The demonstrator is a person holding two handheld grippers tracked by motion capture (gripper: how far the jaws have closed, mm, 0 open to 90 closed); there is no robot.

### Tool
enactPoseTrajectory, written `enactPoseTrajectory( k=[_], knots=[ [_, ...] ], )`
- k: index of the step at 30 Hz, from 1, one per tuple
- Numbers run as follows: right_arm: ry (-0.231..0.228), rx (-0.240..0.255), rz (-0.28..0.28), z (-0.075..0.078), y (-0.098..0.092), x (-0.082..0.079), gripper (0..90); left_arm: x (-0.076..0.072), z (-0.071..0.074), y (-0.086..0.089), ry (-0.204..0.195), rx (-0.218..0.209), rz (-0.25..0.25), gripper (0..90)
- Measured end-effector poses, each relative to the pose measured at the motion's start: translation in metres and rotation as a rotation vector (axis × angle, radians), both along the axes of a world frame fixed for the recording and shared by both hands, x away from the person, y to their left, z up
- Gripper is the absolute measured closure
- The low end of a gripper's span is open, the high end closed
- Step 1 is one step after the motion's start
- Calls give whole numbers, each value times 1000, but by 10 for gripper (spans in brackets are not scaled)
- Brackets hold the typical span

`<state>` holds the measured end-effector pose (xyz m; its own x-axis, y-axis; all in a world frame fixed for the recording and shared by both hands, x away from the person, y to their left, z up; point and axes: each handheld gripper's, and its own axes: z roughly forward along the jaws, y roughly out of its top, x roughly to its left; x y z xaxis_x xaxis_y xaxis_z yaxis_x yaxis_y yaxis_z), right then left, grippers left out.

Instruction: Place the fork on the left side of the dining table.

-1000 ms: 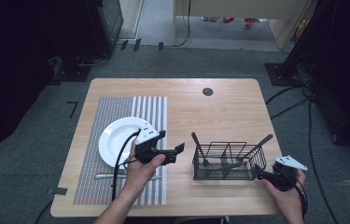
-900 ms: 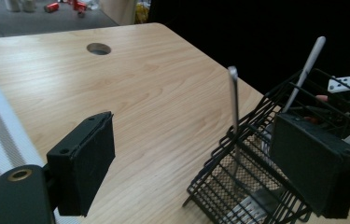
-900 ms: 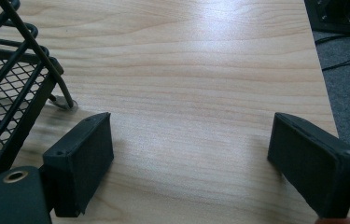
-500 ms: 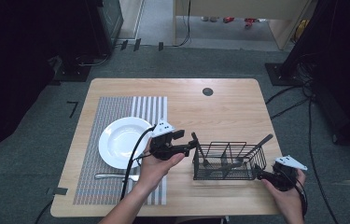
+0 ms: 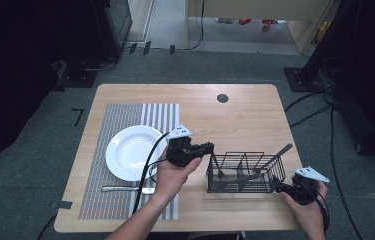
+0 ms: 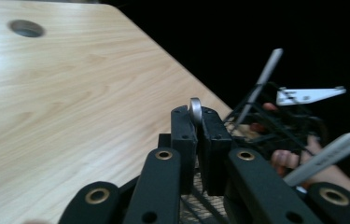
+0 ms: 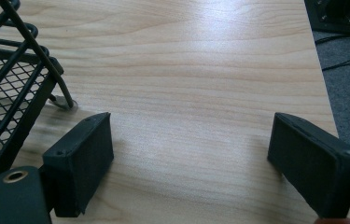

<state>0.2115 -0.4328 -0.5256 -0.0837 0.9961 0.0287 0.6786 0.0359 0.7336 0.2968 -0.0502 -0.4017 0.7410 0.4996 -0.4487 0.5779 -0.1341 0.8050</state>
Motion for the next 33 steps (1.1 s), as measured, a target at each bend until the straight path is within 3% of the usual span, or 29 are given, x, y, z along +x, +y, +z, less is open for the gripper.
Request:
enactPoseTrajectory(
  k=[7, 17, 30, 33],
  knots=[
    [0, 0, 0, 0, 0, 0, 138, -4, 8, 1, -56, -16, -9, 889],
    [0, 0, -1, 0, 0, 0, 136, -12, 34, 11, -146, -60, -20, 891],
    [-1, 1, -3, 0, 0, 0, 136, -12, 57, 29, -184, -142, 3, 891],
    [0, 1, -3, 0, 0, 0, 136, -6, 67, 41, -189, -178, 22, 891]
  ],
)
